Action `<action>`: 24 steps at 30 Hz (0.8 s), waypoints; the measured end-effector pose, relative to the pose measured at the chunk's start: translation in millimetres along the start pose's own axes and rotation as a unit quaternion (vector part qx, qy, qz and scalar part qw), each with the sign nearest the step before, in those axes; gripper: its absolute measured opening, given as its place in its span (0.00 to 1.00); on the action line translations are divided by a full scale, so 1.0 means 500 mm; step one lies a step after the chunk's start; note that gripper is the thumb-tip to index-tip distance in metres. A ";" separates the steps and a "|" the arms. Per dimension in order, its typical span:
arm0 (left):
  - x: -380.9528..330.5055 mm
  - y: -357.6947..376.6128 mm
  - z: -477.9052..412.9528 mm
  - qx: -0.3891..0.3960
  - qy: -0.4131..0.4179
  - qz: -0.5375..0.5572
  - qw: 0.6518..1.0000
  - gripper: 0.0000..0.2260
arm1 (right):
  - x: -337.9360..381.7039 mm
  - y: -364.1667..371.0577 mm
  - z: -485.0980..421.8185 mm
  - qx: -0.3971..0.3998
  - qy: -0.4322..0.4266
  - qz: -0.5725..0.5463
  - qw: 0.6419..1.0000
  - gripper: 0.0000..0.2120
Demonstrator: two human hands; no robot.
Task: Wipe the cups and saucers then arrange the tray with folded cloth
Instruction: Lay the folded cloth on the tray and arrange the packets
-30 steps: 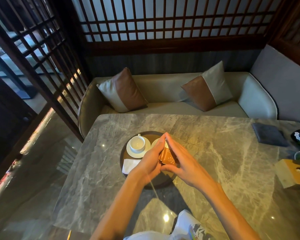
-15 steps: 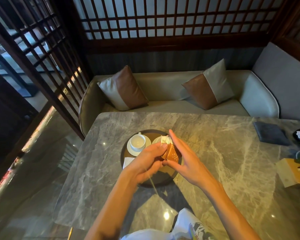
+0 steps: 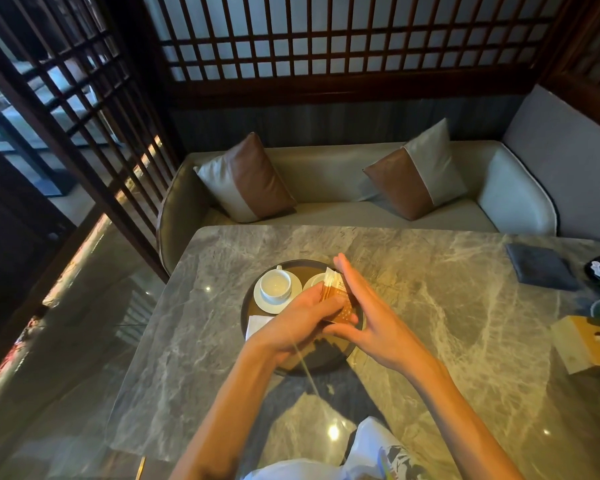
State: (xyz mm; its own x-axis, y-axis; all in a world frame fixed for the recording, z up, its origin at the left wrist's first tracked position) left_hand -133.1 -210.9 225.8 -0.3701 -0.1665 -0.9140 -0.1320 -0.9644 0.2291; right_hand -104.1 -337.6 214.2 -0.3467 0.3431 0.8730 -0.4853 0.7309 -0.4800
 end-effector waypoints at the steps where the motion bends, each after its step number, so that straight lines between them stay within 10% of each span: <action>1: -0.001 -0.003 -0.002 -0.005 0.003 -0.018 1.000 0.11 | -0.004 -0.001 0.001 -0.002 0.003 0.003 1.000 0.49; 11: 0.016 0.002 -0.012 -0.117 0.093 -0.205 0.967 0.24 | -0.021 -0.006 0.006 0.085 0.041 -0.059 0.994 0.44; 16: 0.028 0.006 -0.015 -0.135 0.160 -0.211 0.955 0.38 | 0.009 -0.038 0.004 -0.032 0.068 -0.237 0.969 0.27; 24: 0.015 0.024 -0.015 -0.165 0.208 -0.214 0.940 0.44 | 0.036 -0.018 -0.002 -0.139 0.014 -0.164 0.977 0.15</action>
State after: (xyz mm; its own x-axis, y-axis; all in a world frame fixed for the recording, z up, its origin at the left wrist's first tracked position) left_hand -130.6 -225.4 219.2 0.0534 0.2511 -0.9665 0.1316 -0.9612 -0.2424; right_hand -105.0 -337.7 234.2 -0.1861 0.0765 0.9795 -0.3285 0.9347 -0.1354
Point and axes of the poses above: each hand's wrist, its own z-axis away from the middle knuckle, its own y-axis out of the palm, x = y × z, the point moved 4 cm from there along -z, towards the middle knuckle, and after that the axes turned 3 degrees about -x, right-handed, at the moved point
